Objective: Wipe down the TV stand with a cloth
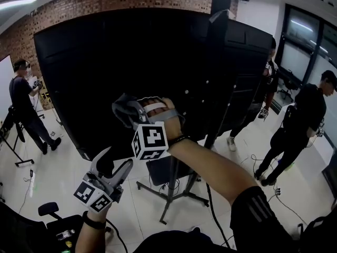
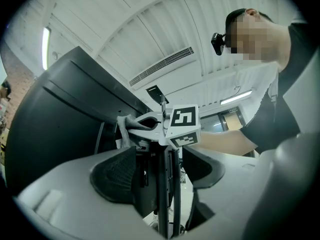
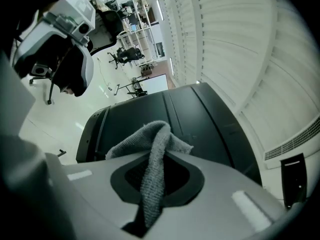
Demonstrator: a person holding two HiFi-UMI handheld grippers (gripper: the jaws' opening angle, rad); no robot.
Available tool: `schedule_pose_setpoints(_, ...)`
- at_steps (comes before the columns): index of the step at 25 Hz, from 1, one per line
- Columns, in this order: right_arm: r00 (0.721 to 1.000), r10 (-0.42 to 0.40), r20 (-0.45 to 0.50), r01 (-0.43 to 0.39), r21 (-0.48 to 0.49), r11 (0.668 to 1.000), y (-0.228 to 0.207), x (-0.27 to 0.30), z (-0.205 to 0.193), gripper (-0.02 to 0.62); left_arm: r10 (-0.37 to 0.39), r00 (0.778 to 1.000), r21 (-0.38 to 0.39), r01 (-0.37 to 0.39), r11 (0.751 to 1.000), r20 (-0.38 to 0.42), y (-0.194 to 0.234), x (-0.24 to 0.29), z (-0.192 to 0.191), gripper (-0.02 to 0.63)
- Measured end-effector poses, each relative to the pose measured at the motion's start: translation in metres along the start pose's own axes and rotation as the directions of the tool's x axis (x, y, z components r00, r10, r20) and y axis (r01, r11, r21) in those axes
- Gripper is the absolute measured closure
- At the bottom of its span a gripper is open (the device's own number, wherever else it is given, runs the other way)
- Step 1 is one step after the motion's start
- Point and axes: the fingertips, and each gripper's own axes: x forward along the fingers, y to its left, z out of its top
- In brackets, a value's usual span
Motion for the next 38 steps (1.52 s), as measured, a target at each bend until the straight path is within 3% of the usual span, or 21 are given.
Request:
schedule_pose_setpoints(5,0.999,0.027,-0.021,-0.028,-0.005,1.000,0.019,0.012,-0.012,0.578,0.023,1.000,-0.004,-0.024,1.000,-0.018,0.005,-0.008,-0.007,0.293)
schedule_pose_setpoints(13,0.995,0.017,-0.098,-0.018,-0.009,1.000,0.018,-0.004,-0.063,0.578,-0.018,1.000,-0.007,0.018,1.000,-0.016,-0.009,0.013,-0.009,0.294)
schedule_pose_setpoints(20,0.981,-0.018,-0.193,-0.005,-0.120,0.993,0.013,-0.019,-0.097,0.580,-0.065,0.998,-0.020,0.064,0.998,-0.019,-0.023,0.038,-0.015,0.293)
schedule_pose_setpoints(22,0.986,-0.019,-0.168,0.001,-0.106,0.994,0.011,-0.024,-0.093,0.580,-0.069,0.998,-0.020,0.069,0.997,-0.014,-0.025,0.043,-0.014,0.293)
schedule_pose_setpoints(26,0.997,-0.022,-0.069,0.025,0.043,0.999,-0.008,-0.051,-0.085,0.580,-0.073,0.997,-0.021,0.072,0.997,-0.017,-0.029,0.049,-0.015,0.293)
schedule_pose_setpoints(30,0.996,-0.093,0.002,0.092,0.136,0.986,-0.046,-0.089,-0.087,0.580,-0.066,0.998,-0.007,0.066,0.998,-0.021,-0.034,0.052,-0.014,0.293)
schedule_pose_setpoints(34,0.985,-0.171,0.026,0.165,0.160,0.973,-0.086,-0.118,-0.096,0.578,-0.068,0.997,-0.003,0.068,0.998,-0.026,-0.043,0.059,-0.016,0.294)
schedule_pose_setpoints(38,0.975,-0.222,0.021,0.218,0.122,0.968,-0.115,-0.133,-0.113,0.578,-0.066,0.998,0.006,0.066,0.998,-0.023,-0.051,0.070,-0.015,0.294)
